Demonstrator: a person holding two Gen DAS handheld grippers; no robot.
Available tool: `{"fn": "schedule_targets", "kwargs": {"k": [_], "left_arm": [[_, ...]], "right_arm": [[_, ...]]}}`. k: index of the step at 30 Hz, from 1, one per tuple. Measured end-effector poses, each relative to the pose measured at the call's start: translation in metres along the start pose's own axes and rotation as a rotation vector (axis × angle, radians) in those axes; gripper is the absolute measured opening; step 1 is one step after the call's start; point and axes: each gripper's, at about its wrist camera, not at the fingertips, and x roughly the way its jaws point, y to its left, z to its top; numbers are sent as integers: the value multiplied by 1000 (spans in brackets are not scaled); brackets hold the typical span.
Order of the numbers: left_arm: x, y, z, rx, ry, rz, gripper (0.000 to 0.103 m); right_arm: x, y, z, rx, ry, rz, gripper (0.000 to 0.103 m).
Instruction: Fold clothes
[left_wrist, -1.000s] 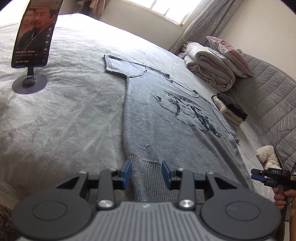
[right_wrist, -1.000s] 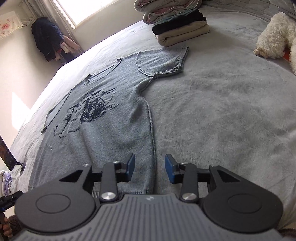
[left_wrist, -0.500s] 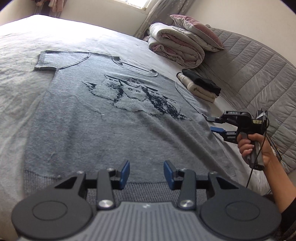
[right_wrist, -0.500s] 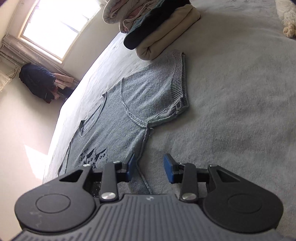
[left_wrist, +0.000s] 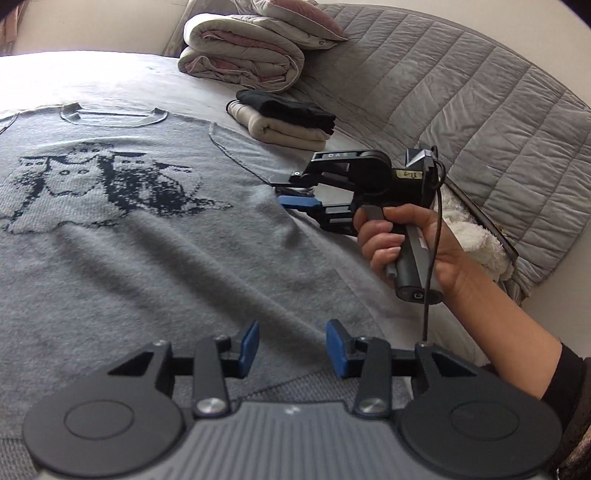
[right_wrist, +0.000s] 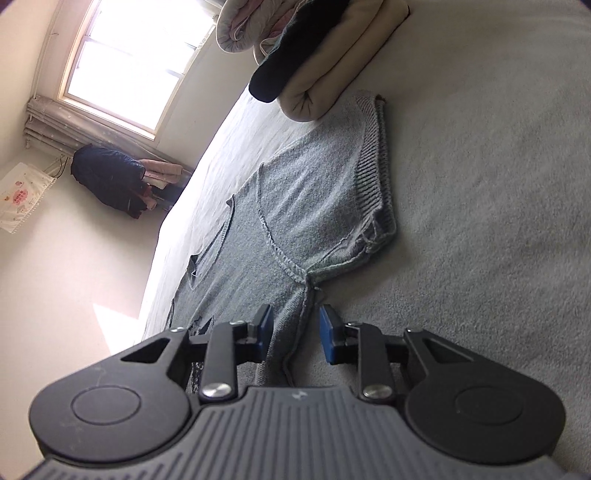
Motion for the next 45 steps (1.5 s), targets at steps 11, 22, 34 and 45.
{"fn": "schedule_targets", "kwargs": {"k": [11, 22, 34, 45], "left_arm": [[32, -32, -1, 50, 64, -25, 41], [52, -54, 13, 79, 96, -18, 41], [88, -86, 6, 140, 113, 194, 4], [82, -81, 5, 23, 101, -1, 1]], "right_arm": [[-9, 5, 3, -51, -66, -115, 3], [-50, -12, -5, -19, 54, -6, 38], [-37, -2, -11, -90, 80, 33, 37], [-17, 40, -28, -404, 3, -238, 3]]}}
